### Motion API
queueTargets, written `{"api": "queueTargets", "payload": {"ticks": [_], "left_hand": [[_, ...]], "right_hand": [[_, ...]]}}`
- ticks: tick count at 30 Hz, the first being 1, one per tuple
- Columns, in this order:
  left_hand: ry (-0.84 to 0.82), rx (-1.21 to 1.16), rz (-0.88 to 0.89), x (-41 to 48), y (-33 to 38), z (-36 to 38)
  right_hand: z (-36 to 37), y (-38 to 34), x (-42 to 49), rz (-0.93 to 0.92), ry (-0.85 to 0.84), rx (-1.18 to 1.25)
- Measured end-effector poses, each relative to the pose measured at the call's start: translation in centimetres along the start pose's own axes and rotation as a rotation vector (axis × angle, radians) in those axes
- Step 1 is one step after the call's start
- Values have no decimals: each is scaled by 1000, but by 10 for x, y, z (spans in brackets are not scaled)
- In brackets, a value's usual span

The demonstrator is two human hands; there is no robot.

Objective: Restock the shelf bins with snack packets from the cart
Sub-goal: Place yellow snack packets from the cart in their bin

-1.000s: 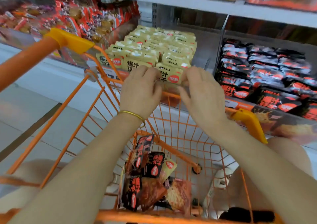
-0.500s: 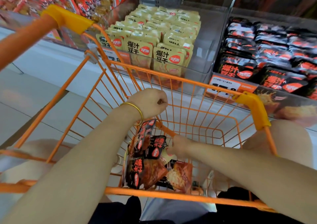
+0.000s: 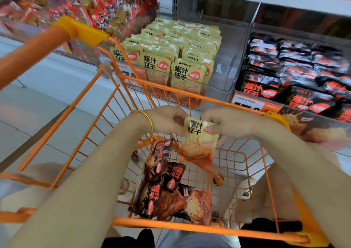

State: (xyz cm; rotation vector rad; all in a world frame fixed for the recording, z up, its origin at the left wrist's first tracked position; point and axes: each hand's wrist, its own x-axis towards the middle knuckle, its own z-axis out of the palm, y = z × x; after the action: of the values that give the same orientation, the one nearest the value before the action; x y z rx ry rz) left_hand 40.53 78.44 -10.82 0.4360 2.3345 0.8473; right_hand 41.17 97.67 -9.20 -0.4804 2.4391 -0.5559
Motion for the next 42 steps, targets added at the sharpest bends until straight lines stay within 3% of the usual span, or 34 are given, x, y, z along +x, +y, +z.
{"api": "queueTargets", "payload": {"ticks": [5, 7, 10, 12, 14, 18, 22, 28, 33, 37, 42], "left_hand": [[265, -294, 112, -11, -1, -20], [427, -434, 157, -15, -2, -29], [765, -570, 243, -16, -7, -39], [1015, -553, 270, -15, -14, -46], [1136, -446, 254, -16, -20, -50], [1153, -157, 165, -8, -35, -50], [1150, 28, 149, -9, -40, -51], [1100, 89, 74, -12, -43, -51], [1075, 173, 50, -8, -46, -50], [1072, 215, 59, -6, -47, -49], [1084, 201, 56, -6, -47, -49]], "right_hand": [[-25, -24, -7, -148, 250, 482], [-35, -36, -1, -194, 315, 462], [-53, -52, 24, -249, 626, 404], [-62, -65, 41, -291, 862, 440], [-65, -78, 57, -349, 1017, 414], [-58, -95, 84, -412, 1121, 395], [-43, -89, 98, -363, 1055, 224], [-51, -85, 99, -247, 996, -68], [-57, -92, 108, -111, 822, -385], [-66, -99, 108, -129, 855, -245], [-74, -114, 120, -146, 826, -402]]}}
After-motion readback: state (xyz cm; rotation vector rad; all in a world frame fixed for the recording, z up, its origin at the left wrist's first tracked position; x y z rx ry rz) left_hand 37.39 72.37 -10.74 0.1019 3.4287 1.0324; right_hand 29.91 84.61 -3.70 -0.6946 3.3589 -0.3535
